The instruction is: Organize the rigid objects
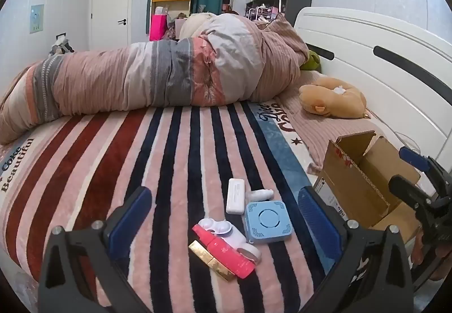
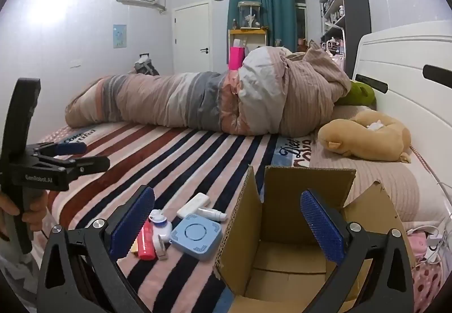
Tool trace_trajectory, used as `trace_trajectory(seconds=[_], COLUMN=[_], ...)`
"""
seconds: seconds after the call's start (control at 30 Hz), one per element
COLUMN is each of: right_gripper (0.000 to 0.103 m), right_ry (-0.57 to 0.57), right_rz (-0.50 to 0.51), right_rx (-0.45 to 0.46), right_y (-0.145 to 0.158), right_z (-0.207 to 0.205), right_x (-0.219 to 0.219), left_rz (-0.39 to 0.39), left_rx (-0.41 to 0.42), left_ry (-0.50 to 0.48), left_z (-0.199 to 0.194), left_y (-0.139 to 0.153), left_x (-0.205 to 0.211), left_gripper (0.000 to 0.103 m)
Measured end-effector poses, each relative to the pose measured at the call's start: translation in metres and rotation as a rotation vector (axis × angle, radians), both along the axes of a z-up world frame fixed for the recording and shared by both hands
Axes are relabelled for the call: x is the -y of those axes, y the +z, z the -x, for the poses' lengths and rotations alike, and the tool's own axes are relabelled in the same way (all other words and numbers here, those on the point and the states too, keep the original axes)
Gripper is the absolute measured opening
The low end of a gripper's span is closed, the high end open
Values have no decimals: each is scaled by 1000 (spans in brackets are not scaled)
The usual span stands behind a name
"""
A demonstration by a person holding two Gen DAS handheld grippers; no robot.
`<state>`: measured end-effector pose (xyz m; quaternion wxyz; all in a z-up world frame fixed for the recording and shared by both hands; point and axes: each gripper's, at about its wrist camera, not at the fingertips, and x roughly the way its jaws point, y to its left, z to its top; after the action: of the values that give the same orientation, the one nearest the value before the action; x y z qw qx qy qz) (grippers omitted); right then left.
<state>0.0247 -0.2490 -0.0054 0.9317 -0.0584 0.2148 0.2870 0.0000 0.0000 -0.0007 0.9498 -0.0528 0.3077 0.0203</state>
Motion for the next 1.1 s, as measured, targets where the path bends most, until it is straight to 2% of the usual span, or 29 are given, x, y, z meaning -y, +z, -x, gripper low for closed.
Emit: trace_trajectory(seconds=[0.1,0.17,0.23,0.4,0.53,0.73,1.1], right_gripper=[103,103,103,103,103,103,103], right_ry=[-1,-6,-13,2,3,12,-48], right_rz=[12,49,54,23,4,-34,-8], right_rx=[-9,-11,-9,14,-17,-13,-11], right_y=[0,-1,1,2,2,4,0], right_z=[0,-1,0,3,0,5,5], right_x=[-2,-9,-13,-10,-10,-9,-14], left_rz=[-15,11,25,19,17,14,9], left_rx=[-13,-34,-10,-28,-26,-17,-15], left_ry=[3,2,8,20,30,41,41], left_z=[1,-2,3,-2,0,2,4], left_y=[-2,-4,-7,-4,-3,-1,1], left_x=[3,-1,-6,-14,-19,-24,-27], left_gripper=[103,103,103,103,103,103,103])
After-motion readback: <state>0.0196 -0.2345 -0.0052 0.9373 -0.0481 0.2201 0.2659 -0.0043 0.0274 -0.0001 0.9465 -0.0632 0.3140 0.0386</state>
